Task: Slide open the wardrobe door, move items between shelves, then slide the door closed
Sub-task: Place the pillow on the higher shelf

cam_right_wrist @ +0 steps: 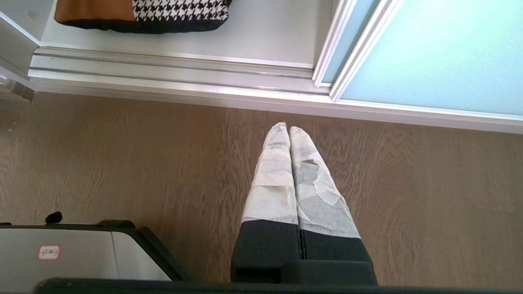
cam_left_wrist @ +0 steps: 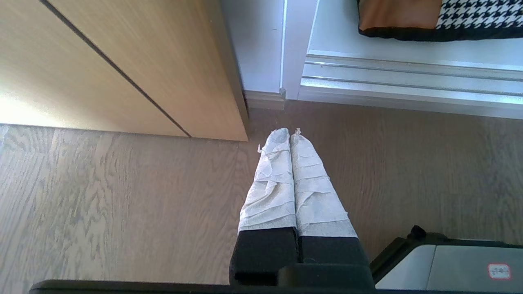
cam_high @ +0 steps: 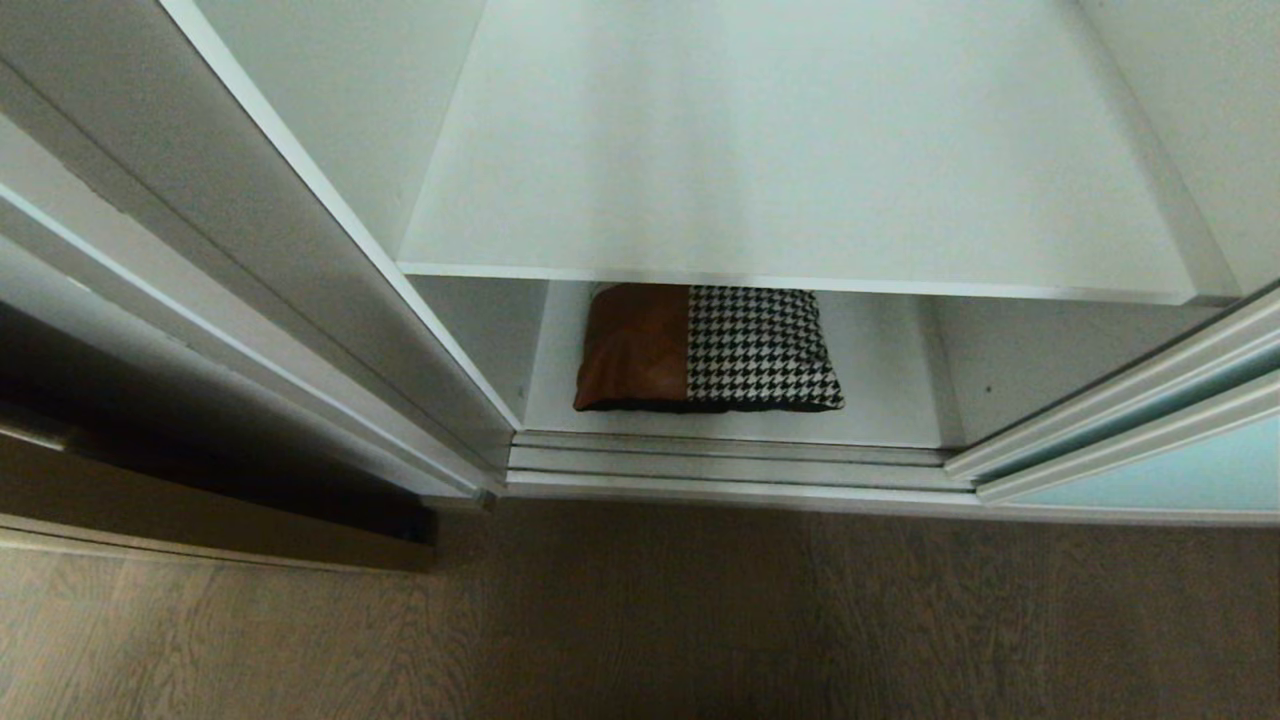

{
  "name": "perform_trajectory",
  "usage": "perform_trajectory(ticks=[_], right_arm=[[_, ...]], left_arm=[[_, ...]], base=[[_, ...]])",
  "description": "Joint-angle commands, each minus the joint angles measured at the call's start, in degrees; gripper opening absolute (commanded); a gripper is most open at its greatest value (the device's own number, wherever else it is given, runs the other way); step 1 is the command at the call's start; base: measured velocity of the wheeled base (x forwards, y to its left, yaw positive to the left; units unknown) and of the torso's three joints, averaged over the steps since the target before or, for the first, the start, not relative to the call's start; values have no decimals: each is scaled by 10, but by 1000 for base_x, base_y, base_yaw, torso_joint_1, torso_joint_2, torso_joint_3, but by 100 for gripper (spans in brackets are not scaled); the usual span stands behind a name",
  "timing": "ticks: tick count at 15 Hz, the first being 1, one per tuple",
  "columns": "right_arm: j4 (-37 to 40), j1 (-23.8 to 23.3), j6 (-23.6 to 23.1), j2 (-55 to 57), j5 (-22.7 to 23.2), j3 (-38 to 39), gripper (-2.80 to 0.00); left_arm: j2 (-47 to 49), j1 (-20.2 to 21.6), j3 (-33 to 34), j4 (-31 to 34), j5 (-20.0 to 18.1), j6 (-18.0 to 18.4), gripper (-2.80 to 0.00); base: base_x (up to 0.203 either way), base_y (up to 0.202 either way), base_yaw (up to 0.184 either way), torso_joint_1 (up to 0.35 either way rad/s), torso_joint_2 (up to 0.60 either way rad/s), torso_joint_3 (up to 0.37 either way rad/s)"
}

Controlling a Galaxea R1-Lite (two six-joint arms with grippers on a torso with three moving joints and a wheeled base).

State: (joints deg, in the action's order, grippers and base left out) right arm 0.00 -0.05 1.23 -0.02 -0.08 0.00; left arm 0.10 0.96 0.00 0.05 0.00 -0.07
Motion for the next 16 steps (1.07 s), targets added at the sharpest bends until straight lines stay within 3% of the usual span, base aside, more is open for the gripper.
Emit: perform_trajectory(ticks=[1,16], right_arm=[[0,0,0,0,0,1,-280],[0,0,0,0,0,1,-280]], left_arm=[[1,0,1,0,0,0,-280],[1,0,1,0,0,0,-280]], base=[[0,0,0,0,0,0],[0,0,0,0,0,0]])
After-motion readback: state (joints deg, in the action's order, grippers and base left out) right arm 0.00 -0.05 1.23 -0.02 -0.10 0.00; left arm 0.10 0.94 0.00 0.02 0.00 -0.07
